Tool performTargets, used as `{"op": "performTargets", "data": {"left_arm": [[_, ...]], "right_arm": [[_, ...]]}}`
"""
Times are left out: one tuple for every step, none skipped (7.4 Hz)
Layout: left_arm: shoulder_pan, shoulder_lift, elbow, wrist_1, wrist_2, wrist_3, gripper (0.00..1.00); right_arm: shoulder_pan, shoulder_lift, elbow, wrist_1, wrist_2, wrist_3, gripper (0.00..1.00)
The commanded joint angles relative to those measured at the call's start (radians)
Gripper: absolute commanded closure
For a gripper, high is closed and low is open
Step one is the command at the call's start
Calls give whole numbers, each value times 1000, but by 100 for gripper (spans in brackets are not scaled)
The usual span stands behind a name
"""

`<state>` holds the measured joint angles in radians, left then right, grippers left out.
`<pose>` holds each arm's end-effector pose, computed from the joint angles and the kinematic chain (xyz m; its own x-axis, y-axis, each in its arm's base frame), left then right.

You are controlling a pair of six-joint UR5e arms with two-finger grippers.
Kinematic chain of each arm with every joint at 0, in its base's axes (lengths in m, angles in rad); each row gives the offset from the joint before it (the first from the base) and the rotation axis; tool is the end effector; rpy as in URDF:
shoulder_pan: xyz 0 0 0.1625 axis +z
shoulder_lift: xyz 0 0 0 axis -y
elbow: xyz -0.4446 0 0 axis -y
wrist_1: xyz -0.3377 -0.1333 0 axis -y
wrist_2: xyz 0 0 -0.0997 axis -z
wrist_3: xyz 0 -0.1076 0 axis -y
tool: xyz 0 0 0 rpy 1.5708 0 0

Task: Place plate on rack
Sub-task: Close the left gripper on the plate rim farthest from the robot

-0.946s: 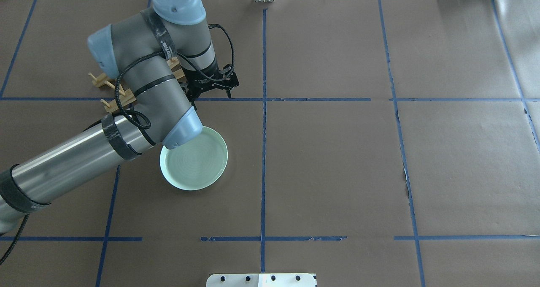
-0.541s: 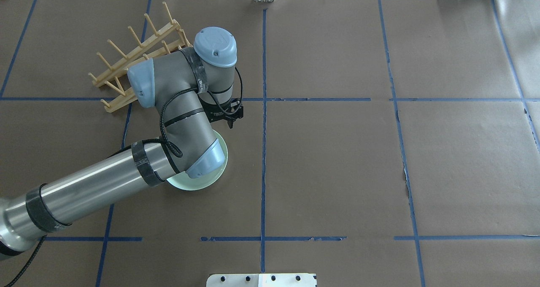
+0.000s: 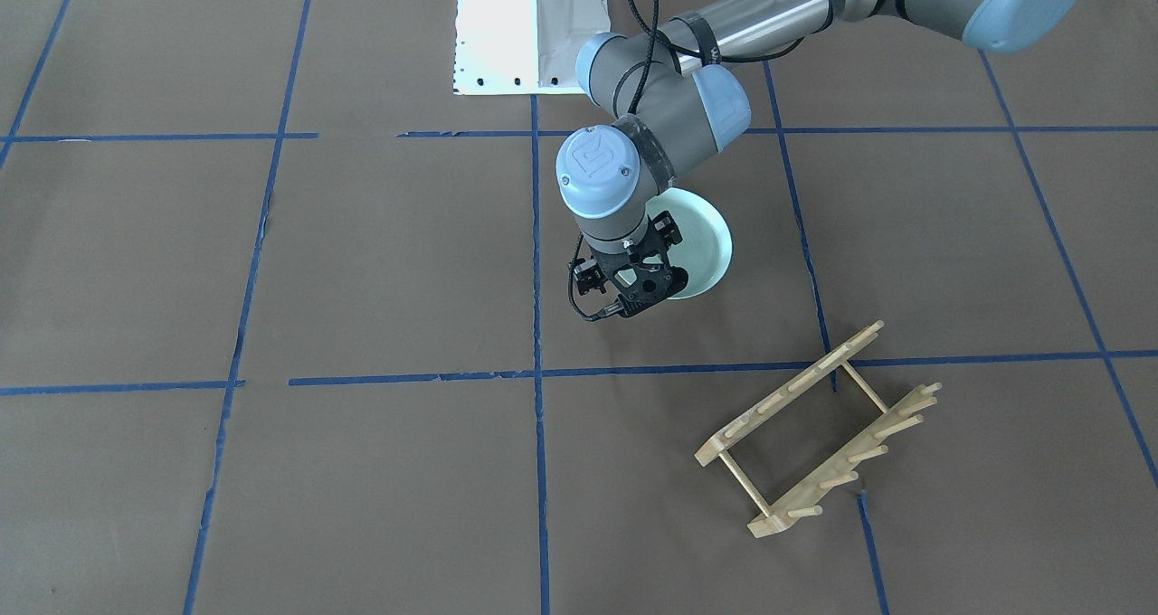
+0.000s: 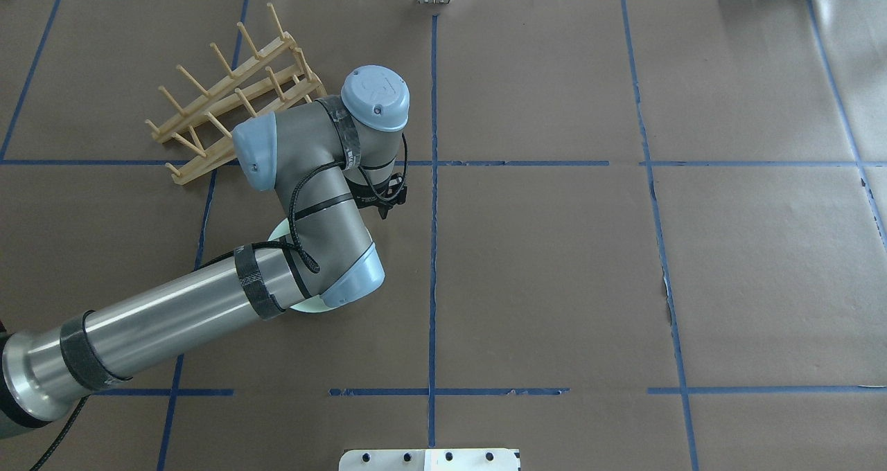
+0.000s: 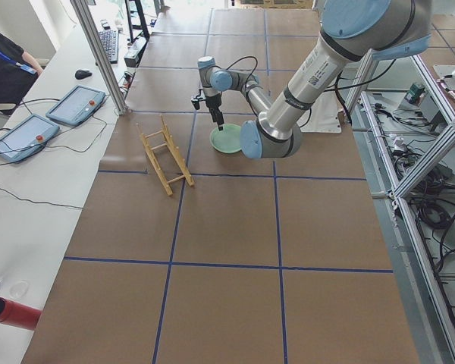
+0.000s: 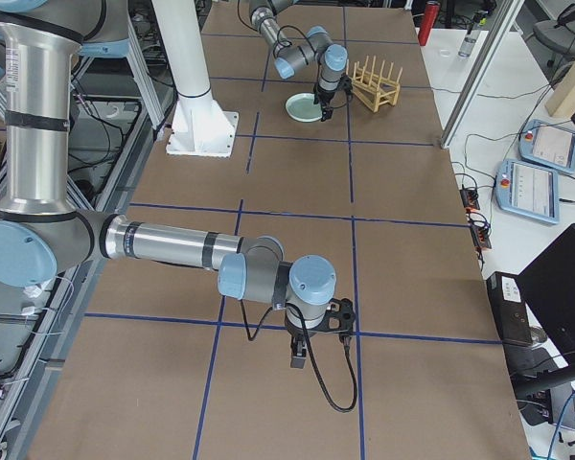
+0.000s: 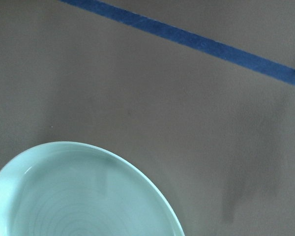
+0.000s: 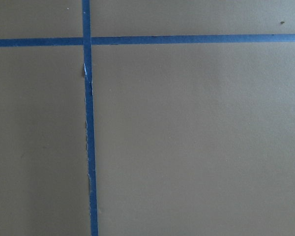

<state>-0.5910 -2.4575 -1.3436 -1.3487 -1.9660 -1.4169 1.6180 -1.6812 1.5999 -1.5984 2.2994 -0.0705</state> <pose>0.5665 -0.4907 0.2843 0.8014 -0.3674 -0.4720 0.2590 0.9245 -0.2797 0.0794 -0.3747 0.7225 0.7433 0.0373 0.6679 0.0055 0.9981 -0.0618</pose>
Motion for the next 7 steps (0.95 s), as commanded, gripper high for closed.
{"op": "performTargets", "data": {"left_arm": [[2,-3,0,-6,47,9,2],[2,-3,0,-7,49,21,2],[2,0,0,-19,49,48,3],[0,5,-2,-65,49,50,11],[2,8,-2,-87,49,50,21],[3,17,-8,-87,47,49,32],[5,19,-9,-87,47,43,41]], "right_arm": [[-1,0,0,0,0,0,0],[0,0,0,0,0,0,0],[-1,0,0,0,0,0,0],[-1,0,0,0,0,0,0],[0,0,0,0,0,0,0],[0,0,-2,0,0,0,0],[0,0,0,-2,0,0,0]]}}
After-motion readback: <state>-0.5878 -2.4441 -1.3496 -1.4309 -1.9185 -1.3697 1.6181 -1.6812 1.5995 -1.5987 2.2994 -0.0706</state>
